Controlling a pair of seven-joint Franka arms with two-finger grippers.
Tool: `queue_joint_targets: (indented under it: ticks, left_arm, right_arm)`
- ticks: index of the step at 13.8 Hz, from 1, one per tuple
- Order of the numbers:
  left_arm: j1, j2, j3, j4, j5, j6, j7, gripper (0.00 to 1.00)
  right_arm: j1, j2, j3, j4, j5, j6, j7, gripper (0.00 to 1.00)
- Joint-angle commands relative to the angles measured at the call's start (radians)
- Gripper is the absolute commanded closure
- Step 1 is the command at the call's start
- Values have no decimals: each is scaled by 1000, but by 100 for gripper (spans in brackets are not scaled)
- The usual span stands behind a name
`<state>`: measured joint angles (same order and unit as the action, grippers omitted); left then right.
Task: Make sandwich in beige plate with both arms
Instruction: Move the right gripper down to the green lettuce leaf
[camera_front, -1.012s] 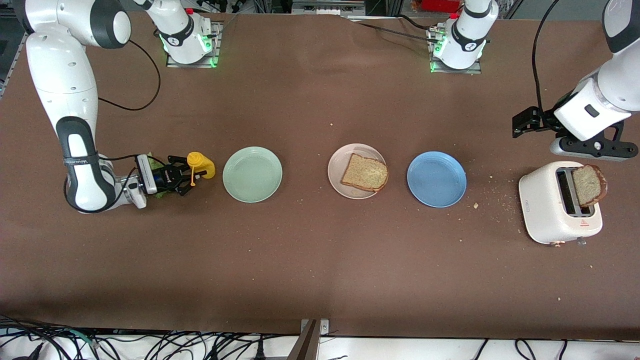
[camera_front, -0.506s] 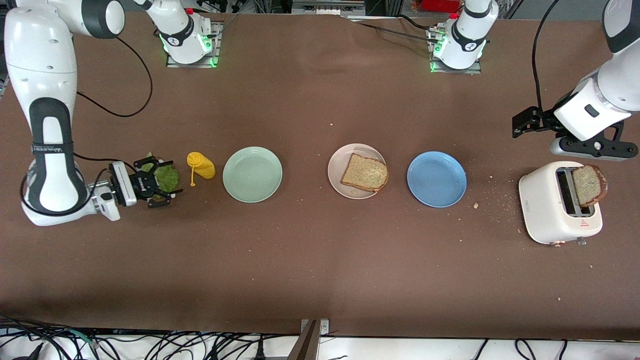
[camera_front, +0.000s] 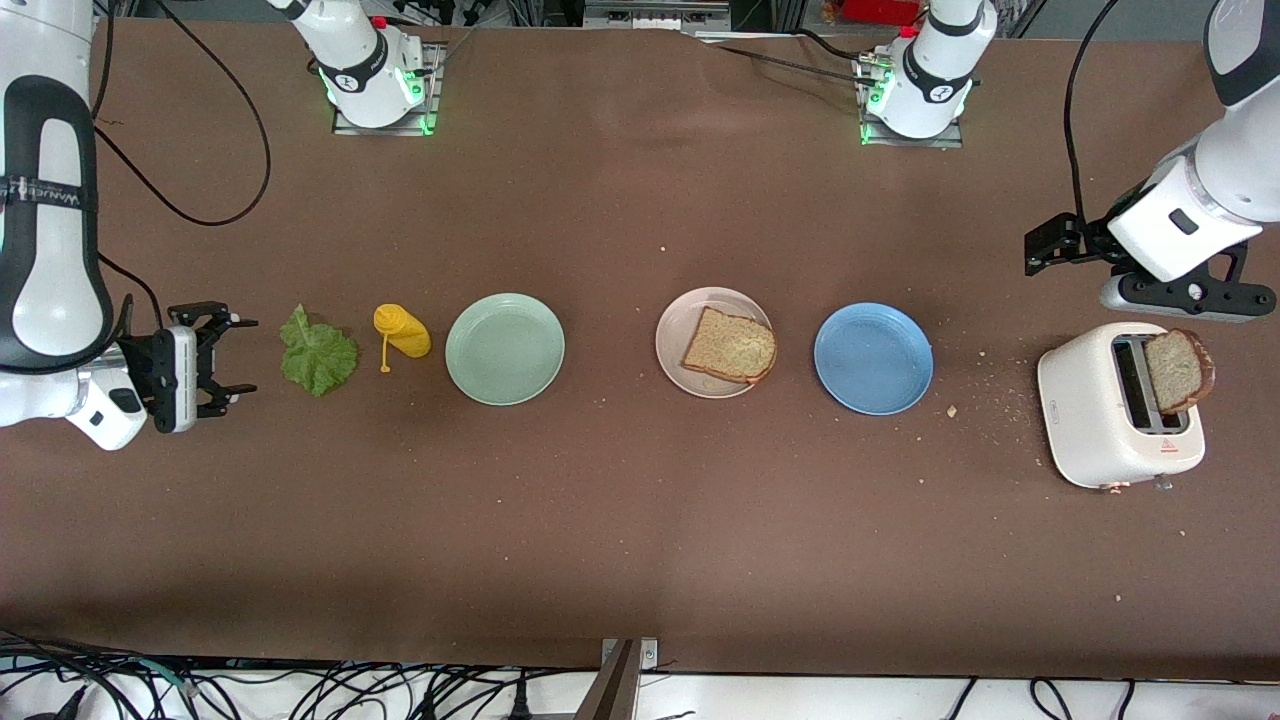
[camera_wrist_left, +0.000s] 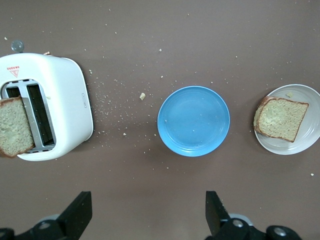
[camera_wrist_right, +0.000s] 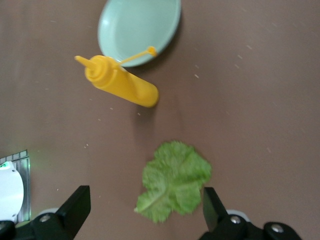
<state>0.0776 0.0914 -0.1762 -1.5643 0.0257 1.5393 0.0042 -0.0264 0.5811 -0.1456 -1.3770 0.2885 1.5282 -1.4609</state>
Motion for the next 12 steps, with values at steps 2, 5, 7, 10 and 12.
queue_joint_targets:
  ticks: [2, 5, 7, 10, 12]
  left_arm:
    - [2, 7, -3, 20, -12, -1, -3, 0]
    - [2, 7, -2, 20, -12, -1, -3, 0]
    - [4, 8, -2, 20, -12, -1, 0, 0]
    - [8, 43, 4, 48, -13, 4, 0, 0]
    - [8, 70, 4, 98, -10, 4, -1, 0]
  right_arm:
    - [10, -95, 76, -71, -193, 71, 441, 0]
    - [11, -119, 89, -152, -256, 171, 686, 0]
    - [25, -133, 98, -209, -323, 229, 879, 0]
    - [31, -133, 126, -292, -370, 332, 1228, 0]
    - [31, -133, 141, -379, -391, 444, 1422, 0]
